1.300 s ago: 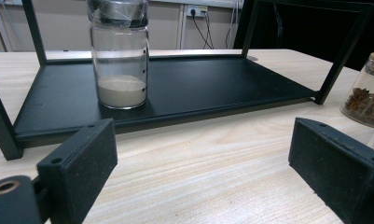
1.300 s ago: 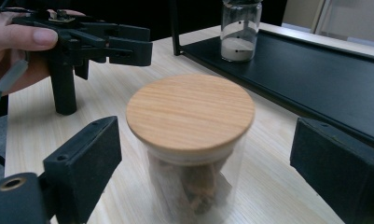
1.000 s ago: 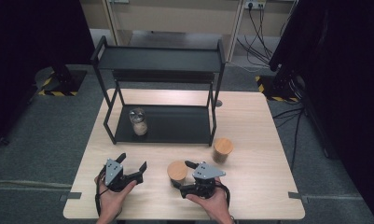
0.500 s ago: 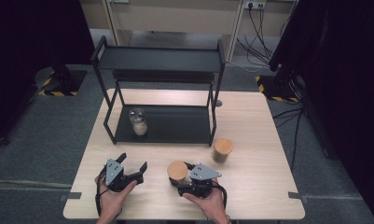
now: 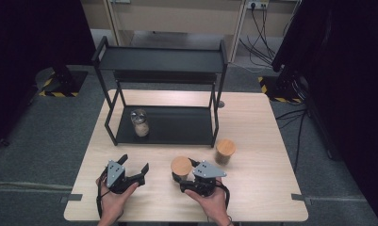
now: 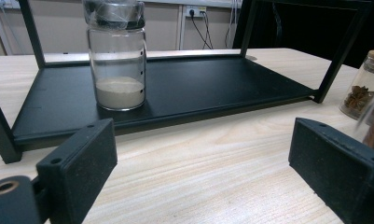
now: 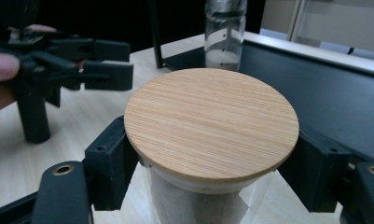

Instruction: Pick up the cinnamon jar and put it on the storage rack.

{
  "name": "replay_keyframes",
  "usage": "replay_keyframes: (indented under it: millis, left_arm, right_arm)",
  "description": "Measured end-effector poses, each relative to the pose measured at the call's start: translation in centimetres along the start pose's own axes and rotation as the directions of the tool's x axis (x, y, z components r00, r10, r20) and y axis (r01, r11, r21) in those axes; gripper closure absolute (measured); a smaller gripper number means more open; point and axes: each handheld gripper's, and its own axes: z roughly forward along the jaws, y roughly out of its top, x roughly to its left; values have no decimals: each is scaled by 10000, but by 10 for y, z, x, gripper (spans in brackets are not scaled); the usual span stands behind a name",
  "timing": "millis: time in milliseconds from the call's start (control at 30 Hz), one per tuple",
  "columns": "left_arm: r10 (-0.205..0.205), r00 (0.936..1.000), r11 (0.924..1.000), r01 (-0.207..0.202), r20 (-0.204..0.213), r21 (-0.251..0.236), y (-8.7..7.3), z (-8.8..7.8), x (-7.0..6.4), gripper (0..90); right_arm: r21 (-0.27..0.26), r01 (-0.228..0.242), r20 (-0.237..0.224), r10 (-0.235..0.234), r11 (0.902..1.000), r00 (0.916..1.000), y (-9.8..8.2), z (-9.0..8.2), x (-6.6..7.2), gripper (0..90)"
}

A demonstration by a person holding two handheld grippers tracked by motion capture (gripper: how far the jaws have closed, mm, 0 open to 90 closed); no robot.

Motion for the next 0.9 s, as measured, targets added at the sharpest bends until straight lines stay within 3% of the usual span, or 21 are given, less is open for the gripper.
replay_keyframes:
  millis: [900]
  left_arm:
    - [48,10000,10000,-48,1,-16,0,0,-1,71]
  right_arm:
    - [-509,-302,954,350,9982,9948,38,20,-16,262]
